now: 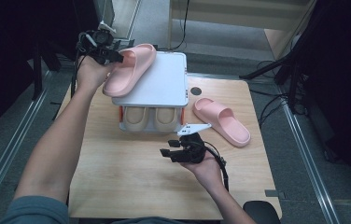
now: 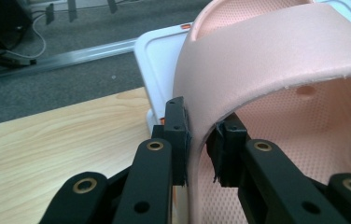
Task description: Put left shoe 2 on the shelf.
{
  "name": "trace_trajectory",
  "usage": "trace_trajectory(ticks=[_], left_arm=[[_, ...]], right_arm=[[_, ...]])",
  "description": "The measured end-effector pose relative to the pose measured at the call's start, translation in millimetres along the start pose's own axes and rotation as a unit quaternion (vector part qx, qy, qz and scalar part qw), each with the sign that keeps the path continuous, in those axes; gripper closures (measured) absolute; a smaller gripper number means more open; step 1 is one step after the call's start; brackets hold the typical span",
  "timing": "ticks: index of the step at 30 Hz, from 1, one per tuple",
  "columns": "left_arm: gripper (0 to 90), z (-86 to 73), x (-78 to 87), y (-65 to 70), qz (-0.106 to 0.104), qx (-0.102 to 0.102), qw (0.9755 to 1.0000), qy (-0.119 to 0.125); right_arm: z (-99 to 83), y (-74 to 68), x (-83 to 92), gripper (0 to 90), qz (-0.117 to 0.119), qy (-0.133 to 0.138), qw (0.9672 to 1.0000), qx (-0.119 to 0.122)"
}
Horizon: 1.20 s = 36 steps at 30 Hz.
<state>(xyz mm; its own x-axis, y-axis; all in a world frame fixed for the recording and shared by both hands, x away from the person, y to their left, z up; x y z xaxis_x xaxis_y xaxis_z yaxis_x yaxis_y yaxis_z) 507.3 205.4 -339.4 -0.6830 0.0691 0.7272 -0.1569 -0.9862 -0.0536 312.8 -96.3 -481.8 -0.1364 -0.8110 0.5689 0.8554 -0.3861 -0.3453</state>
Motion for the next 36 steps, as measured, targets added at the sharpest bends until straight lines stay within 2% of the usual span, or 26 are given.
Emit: trace_trajectory(ticks=[5,10,18,25,28,32,36], left_arm=[[75.0,1.0,-0.5,7.2,0.001,-0.006,1.0,-0.002],[70.5,0.8,0.6,8.7,-0.01,0.0,0.9999,-0.014],[67.9,-1.4,7.1,9.0,-0.019,-0.007,0.999,-0.039],[66.1,-1.6,8.5,12.2,-0.023,0.002,0.9992,-0.034],[65.6,-1.1,8.4,15.0,-0.025,-0.002,0.9991,-0.034],[65.5,0.6,6.8,15.5,-0.027,0.008,0.999,-0.034],[65.5,2.7,5.0,14.9,-0.029,0.028,0.9986,-0.035]], right_arm=[[0.1,0.2,1.2,50.0,0.001,0.002,1.0,0.002],[0.2,0.3,1.4,50.0,0.001,0.002,1.0,0.003],[0.6,0.0,-0.3,50.0,0.001,-0.002,1.0,0.002],[0.7,-0.5,-2.0,50.0,0.001,-0.005,1.0,0.006],[0.8,-0.1,-1.6,49.9,0.002,-0.004,1.0,0.006],[1.0,0.2,-1.1,49.9,0.001,-0.003,1.0,0.005],[1.0,0.3,-0.7,49.9,0.002,-0.002,1.0,0.007]])
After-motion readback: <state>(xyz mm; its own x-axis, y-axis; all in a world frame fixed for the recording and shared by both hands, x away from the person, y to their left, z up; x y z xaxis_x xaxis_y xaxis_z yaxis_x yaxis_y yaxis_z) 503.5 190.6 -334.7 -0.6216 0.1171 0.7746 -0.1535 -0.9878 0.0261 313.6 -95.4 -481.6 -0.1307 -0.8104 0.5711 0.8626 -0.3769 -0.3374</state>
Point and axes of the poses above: each handheld gripper's, and its own axes: x roughly backward along the jaws, z roughly out of its top, y roughly to its right, the point moved 1 cm from there along -x, roughly forward along the jaws, and after that the axes turned 10 degrees about z, right-handed, at the moved point
